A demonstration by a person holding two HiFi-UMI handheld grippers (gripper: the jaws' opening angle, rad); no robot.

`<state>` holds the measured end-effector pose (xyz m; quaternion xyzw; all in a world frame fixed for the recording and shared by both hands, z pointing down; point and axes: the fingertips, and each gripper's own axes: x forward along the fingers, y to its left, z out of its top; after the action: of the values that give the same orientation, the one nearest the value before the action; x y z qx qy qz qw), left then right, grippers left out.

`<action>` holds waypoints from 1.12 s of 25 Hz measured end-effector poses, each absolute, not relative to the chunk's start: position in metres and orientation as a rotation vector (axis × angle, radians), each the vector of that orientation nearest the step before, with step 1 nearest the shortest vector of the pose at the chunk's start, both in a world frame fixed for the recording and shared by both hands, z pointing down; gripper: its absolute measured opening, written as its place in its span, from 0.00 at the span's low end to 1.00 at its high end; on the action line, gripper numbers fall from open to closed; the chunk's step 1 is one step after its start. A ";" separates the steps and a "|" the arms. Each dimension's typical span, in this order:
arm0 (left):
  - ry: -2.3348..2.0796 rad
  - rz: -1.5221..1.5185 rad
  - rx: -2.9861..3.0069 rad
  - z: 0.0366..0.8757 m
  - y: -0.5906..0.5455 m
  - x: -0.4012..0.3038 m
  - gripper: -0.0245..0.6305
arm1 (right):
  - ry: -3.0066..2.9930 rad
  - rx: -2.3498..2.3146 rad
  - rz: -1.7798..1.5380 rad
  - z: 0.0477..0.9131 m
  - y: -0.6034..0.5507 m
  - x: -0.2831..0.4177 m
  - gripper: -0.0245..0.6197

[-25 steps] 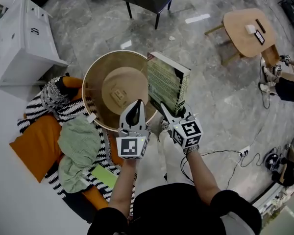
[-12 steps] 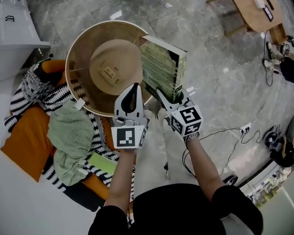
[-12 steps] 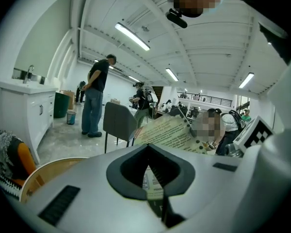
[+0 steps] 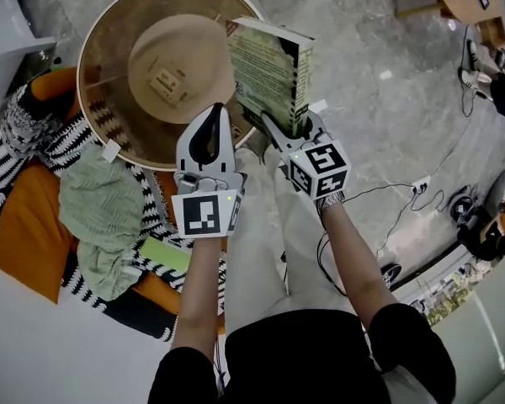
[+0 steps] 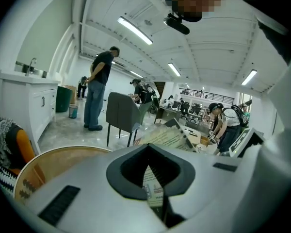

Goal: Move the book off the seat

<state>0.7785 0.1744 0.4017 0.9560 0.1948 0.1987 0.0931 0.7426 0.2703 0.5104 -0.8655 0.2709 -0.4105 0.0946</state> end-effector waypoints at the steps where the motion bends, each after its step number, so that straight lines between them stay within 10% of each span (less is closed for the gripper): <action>1: 0.579 0.595 2.839 0.406 0.175 0.778 0.05 | 0.812 -2.564 -1.232 0.517 0.270 0.741 0.31; 28: 0.524 0.669 2.823 0.461 0.202 0.773 0.05 | 0.962 -2.337 -1.447 0.608 0.268 0.760 0.32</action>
<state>0.7725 0.2019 0.4605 0.9531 0.1769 0.2259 0.0965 0.7603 0.2678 0.6081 -0.7972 0.3282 -0.4937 0.1144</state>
